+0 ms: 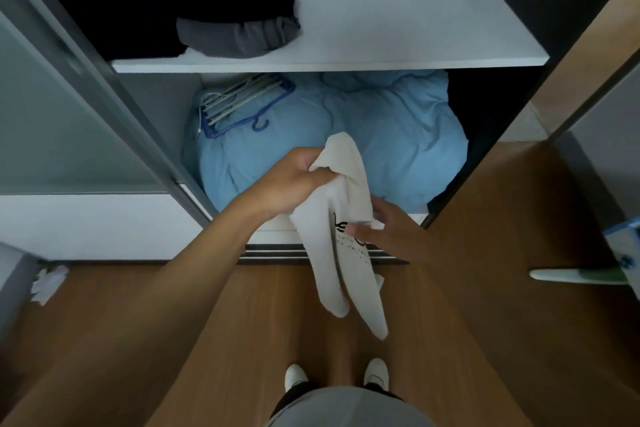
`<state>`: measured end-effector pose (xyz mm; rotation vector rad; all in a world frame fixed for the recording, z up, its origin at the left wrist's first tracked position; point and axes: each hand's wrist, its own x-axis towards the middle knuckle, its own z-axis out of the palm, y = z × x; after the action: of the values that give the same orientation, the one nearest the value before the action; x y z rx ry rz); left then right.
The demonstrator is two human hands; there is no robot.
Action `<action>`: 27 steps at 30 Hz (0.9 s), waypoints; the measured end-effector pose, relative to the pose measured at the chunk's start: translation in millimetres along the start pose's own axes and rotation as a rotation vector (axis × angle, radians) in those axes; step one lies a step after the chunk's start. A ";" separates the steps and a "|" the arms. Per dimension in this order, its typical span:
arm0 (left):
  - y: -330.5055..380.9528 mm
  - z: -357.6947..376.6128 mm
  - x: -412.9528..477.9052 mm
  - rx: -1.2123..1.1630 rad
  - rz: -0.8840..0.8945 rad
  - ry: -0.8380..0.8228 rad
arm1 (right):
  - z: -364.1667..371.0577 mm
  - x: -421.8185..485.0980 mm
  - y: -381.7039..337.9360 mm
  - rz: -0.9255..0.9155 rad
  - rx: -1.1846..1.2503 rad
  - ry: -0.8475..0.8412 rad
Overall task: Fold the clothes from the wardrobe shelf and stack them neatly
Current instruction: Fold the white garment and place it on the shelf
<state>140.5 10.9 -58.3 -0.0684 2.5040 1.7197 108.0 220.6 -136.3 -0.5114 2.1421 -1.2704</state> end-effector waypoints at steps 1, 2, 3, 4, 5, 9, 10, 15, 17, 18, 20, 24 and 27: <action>0.9 -1.7 -3.6 -0.027 0.001 -0.005 | 10.1 3.2 2.0 0.010 -0.029 0.060; 1.4 -4.2 -8.0 -0.046 0.001 -0.007 | 18.2 6.3 1.2 -0.001 -0.040 0.127; 1.2 -8.0 -13.0 -0.062 0.000 0.006 | 23.6 8.3 -1.2 -0.030 -0.043 0.188; -0.5 -13.1 -18.2 -0.069 -0.004 0.040 | 25.8 8.9 -4.8 -0.068 -0.039 0.230; -3.5 -19.8 -23.2 -0.052 -0.023 0.100 | 25.7 8.0 -9.7 -0.098 -0.030 0.251; -27.4 -40.7 -45.3 0.245 -0.108 0.275 | 20.5 0.7 -33.6 -0.208 -0.086 0.177; -31.4 -38.8 -49.3 0.286 -0.076 0.229 | 22.0 -0.3 -41.0 -0.230 -0.146 0.148; -31.4 -17.7 -48.5 0.573 0.112 -0.018 | 35.9 -0.5 -61.7 -0.294 -0.270 0.091; -28.6 -19.3 -48.9 0.614 0.148 0.025 | 35.5 -4.8 -56.9 -0.273 -0.214 0.085; -25.9 -19.0 -50.7 0.613 0.153 0.035 | 33.9 -7.5 -52.2 -0.252 -0.181 0.063; -19.4 -15.0 -56.1 0.536 0.159 0.022 | 28.5 -14.3 -43.3 -0.202 -0.117 -0.025; -13.1 -3.3 -59.5 0.339 0.120 0.025 | 21.2 -20.9 -28.0 -0.097 0.057 -0.168; -13.9 9.2 -58.2 0.299 0.112 -0.015 | 22.4 -11.6 -20.3 -0.112 -0.138 -0.062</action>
<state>200.3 13.2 -68.0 0.1096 2.7695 1.3524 132.0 203.2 -123.3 -0.7286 2.1852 -1.1550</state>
